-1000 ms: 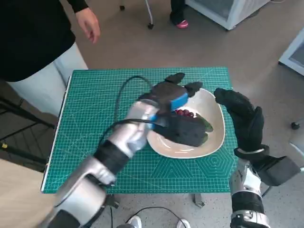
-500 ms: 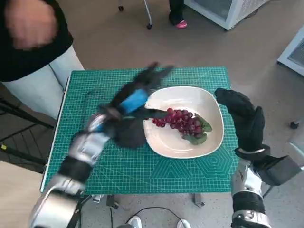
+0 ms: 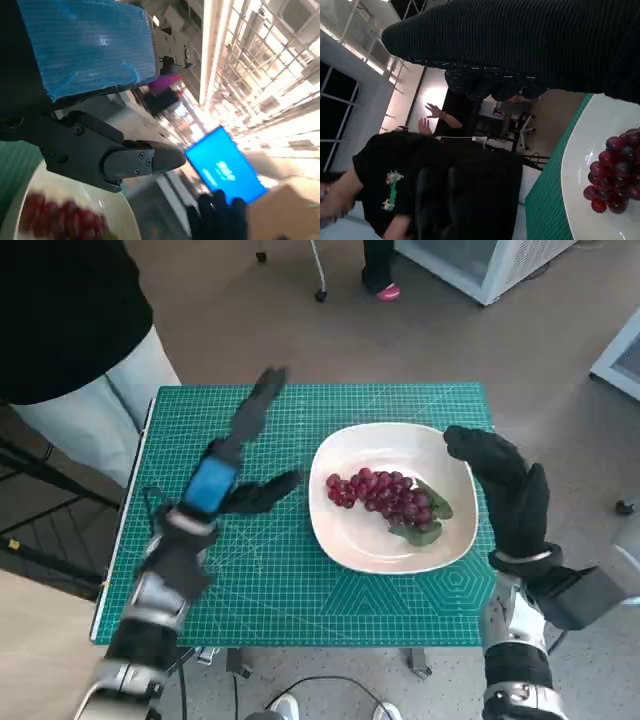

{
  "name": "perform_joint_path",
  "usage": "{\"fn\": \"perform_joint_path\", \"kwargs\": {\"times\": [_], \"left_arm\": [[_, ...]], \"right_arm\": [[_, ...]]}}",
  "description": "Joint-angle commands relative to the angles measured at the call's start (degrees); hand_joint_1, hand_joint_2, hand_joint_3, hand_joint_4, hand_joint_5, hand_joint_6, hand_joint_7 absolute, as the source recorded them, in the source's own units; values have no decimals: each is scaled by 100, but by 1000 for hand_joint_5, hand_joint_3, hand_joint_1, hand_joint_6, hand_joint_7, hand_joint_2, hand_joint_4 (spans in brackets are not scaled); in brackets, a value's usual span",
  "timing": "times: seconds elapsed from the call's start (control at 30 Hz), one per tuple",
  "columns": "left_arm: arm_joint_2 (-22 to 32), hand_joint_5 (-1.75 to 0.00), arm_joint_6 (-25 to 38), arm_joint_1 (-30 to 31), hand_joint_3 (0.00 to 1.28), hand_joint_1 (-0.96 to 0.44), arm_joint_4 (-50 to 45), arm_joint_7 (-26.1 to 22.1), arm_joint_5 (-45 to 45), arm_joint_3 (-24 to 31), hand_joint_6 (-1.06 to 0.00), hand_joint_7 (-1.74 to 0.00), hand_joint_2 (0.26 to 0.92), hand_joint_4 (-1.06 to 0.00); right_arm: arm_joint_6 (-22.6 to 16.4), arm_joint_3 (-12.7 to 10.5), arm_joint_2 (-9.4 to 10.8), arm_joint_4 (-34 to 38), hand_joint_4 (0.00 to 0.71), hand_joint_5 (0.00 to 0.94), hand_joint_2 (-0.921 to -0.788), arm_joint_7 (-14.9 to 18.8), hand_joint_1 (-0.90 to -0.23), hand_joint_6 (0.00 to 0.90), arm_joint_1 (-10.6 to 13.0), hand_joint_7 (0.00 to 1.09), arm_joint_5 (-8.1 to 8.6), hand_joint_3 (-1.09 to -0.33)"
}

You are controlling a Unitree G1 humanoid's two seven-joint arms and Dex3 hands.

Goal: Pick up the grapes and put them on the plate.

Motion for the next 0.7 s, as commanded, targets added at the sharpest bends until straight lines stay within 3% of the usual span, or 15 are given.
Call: {"fn": "perform_joint_path", "kwargs": {"times": [0.03, 0.7], "left_arm": [[16, 1, -99, 298, 521, -730, -214, -392, -466, 213, -86, 0, 921, 1], [-394, 1, 170, 744, 461, -668, -580, -1404, -1633, 735, -113, -19, 921, 1]], "right_arm": [[94, 14, 14, -75, 510, 3, -921, 42, -396, 489, 57, 95, 40, -580], [22, -4, 80, -90, 520, 5, -921, 55, -394, 507, 54, 86, 69, -563]]}}
